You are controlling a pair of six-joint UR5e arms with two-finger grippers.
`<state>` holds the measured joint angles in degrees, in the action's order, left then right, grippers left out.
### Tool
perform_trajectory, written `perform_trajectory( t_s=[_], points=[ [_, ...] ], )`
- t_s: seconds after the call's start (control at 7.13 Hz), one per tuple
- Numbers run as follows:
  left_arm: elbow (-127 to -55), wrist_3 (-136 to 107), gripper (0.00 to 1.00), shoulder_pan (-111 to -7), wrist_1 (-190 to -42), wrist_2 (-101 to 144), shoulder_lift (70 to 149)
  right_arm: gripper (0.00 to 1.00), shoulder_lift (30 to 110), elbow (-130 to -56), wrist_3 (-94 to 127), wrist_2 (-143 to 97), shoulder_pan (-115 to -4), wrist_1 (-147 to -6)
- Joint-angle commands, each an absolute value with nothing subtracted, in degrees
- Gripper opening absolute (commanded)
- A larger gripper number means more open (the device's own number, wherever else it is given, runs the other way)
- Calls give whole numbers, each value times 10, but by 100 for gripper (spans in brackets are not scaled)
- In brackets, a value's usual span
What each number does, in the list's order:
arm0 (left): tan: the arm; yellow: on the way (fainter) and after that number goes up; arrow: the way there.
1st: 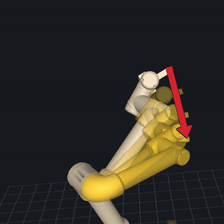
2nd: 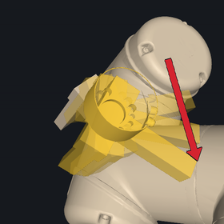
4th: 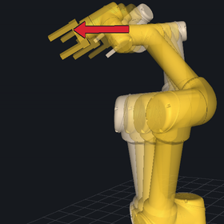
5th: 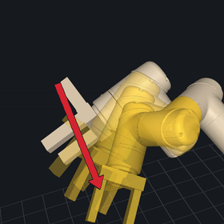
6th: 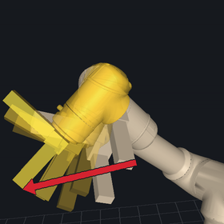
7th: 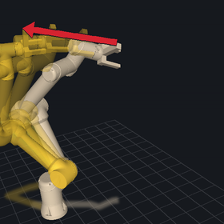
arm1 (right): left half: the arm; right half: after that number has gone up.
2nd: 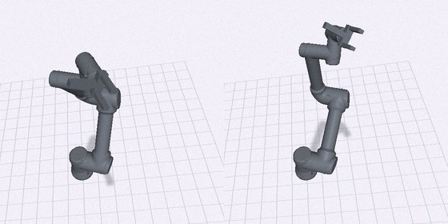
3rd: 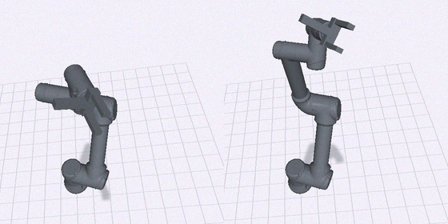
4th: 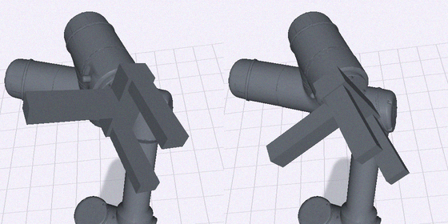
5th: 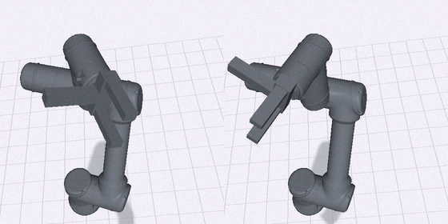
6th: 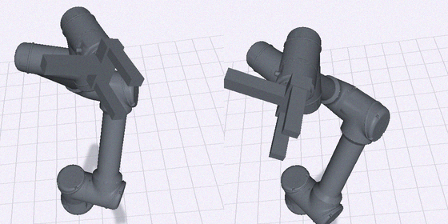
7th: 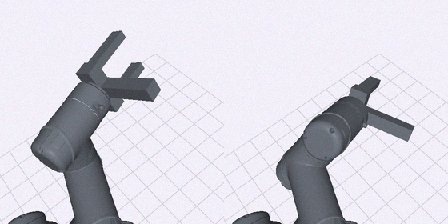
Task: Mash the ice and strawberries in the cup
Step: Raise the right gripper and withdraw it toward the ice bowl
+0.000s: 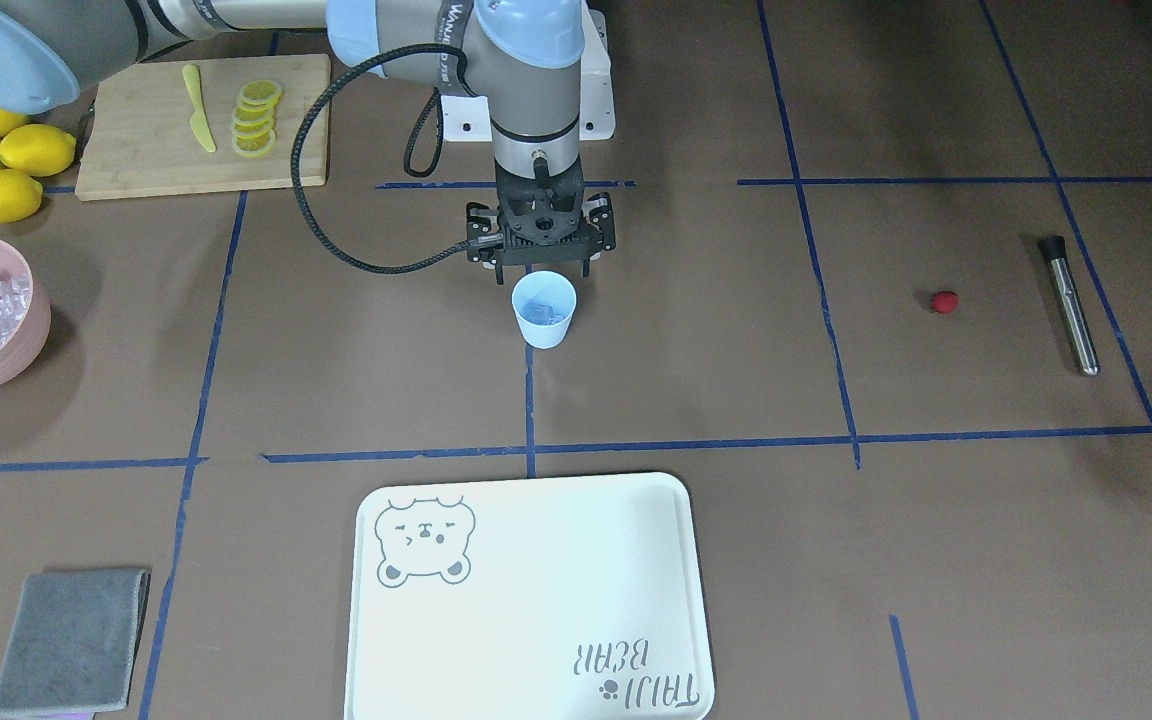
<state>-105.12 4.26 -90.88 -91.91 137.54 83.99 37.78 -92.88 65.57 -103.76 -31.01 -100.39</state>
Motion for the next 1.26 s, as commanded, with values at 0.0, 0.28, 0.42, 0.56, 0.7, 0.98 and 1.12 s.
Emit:
perform_trajectory(
  t_s=[0.0, 0.28, 0.42, 0.56, 0.7, 0.98, 1.12],
  points=[
    [-1063, -85, 100, -857, -1009, 1375, 830, 99, 424, -976, 589, -1042, -364, -1025],
    [-1063, -219, 100, -794, -1112, 1369, 810, 99, 476, -1033, 486, -1080, -427, -1076],
    [-1063, -278, 99, -763, -1155, 1345, 803, 99, 500, -1038, 478, -1114, -474, -1081],
    [-1063, -333, 99, -724, -1194, 1306, 798, 99, 524, -1040, 436, -1173, -519, -1084],
    [-1068, -365, 99, -696, -1199, 1274, 798, 99, 548, -1059, 412, -1187, -540, -1078],
    [-1083, -449, 99, -631, -1217, 1232, 797, 99, 603, -1091, 342, -1223, -583, -1075],
    [-1081, -521, 99, -580, -1250, 1193, 795, 99, 629, -1099, 295, -1241, -612, -1075]
  ],
)
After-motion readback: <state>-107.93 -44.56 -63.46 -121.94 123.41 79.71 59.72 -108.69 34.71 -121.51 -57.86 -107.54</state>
